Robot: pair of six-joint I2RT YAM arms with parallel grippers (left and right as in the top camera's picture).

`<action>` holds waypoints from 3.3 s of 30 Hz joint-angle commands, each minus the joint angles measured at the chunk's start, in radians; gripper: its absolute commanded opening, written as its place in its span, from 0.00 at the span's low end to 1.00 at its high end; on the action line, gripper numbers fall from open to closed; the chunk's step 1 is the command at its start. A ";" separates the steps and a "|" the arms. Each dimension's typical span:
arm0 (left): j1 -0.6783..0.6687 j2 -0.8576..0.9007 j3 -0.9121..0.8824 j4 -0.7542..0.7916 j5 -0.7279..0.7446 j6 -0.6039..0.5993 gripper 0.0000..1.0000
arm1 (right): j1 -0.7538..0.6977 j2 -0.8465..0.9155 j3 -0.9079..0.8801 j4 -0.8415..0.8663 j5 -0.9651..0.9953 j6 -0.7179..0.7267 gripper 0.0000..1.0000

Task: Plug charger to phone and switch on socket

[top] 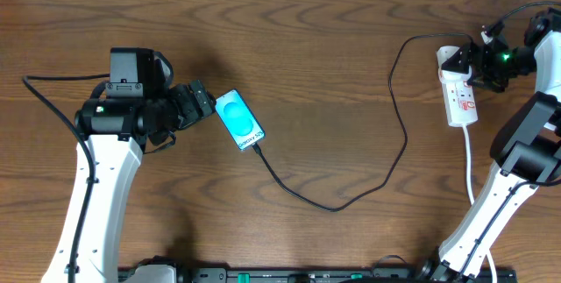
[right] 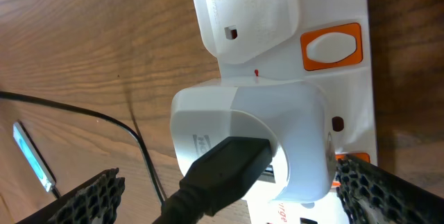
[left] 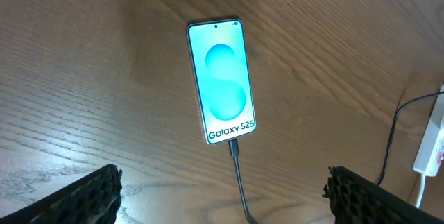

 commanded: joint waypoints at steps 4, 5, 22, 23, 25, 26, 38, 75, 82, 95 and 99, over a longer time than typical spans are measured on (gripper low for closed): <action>0.004 0.004 0.009 -0.003 -0.011 0.002 0.95 | 0.008 -0.012 -0.031 0.007 -0.041 0.013 0.96; 0.004 0.004 0.009 -0.003 -0.010 0.002 0.95 | 0.008 -0.012 -0.034 0.008 -0.041 0.013 0.96; 0.004 0.004 0.009 -0.003 -0.010 0.002 0.95 | 0.008 -0.012 -0.037 -0.010 -0.053 0.039 0.96; 0.004 0.004 0.009 -0.003 -0.010 0.002 0.95 | 0.008 -0.012 -0.037 -0.013 -0.056 0.039 0.96; 0.004 0.004 0.009 -0.003 -0.010 0.002 0.95 | 0.008 -0.012 -0.037 -0.015 -0.078 0.039 0.96; 0.004 0.004 0.009 -0.003 -0.010 0.002 0.95 | 0.008 -0.012 -0.037 -0.015 -0.085 0.039 0.96; 0.004 0.004 0.009 -0.003 -0.010 0.002 0.95 | 0.008 -0.012 -0.042 -0.018 -0.086 0.043 0.96; 0.004 0.004 0.009 -0.003 -0.010 0.002 0.95 | 0.036 -0.011 -0.097 0.050 -0.086 0.043 0.97; 0.004 0.004 0.009 -0.003 -0.011 0.002 0.95 | 0.048 -0.011 -0.098 0.051 -0.086 0.043 0.96; 0.003 0.004 0.009 -0.003 -0.010 0.002 0.95 | 0.053 -0.011 -0.111 0.056 -0.085 0.043 0.96; 0.003 0.004 0.009 -0.003 -0.010 0.002 0.95 | 0.053 -0.011 -0.111 0.060 -0.085 0.044 0.96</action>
